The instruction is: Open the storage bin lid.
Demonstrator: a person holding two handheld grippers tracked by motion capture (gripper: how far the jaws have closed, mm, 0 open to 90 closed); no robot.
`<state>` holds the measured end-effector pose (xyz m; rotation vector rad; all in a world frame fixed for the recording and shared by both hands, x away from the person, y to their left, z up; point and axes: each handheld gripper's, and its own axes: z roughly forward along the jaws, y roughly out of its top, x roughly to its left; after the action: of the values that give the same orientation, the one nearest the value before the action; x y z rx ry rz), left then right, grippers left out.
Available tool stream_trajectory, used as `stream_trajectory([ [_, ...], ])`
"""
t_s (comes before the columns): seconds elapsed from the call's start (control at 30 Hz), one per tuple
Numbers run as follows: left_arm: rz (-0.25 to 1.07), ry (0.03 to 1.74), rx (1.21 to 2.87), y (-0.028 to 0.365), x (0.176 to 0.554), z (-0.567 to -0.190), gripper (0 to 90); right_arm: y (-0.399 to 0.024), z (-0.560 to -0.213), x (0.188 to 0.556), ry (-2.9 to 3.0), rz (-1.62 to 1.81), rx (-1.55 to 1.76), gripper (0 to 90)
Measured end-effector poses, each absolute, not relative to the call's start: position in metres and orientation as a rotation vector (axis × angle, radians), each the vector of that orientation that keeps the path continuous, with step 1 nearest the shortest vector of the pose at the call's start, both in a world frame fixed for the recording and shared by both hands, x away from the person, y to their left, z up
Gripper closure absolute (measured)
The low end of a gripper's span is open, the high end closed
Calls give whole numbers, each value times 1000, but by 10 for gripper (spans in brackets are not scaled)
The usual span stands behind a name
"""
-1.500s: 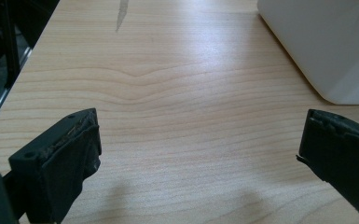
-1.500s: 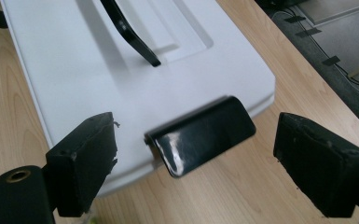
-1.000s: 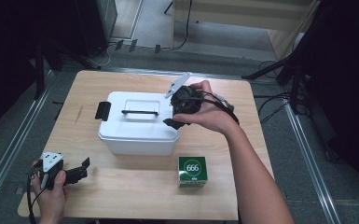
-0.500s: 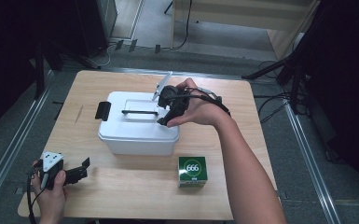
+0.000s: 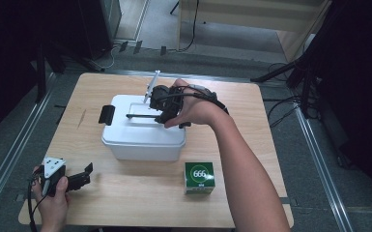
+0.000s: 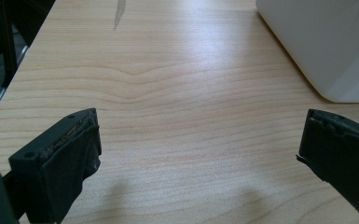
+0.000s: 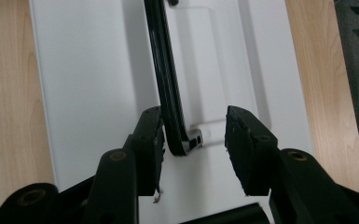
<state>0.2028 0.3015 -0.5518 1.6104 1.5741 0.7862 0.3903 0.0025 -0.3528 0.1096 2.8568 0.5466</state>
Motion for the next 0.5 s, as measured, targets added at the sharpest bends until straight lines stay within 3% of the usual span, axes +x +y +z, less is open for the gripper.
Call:
stream_trajectory([
  [0.5,836,1502,1525,305,195,-547,0,34,-355,391,2893,466,-19,697],
])
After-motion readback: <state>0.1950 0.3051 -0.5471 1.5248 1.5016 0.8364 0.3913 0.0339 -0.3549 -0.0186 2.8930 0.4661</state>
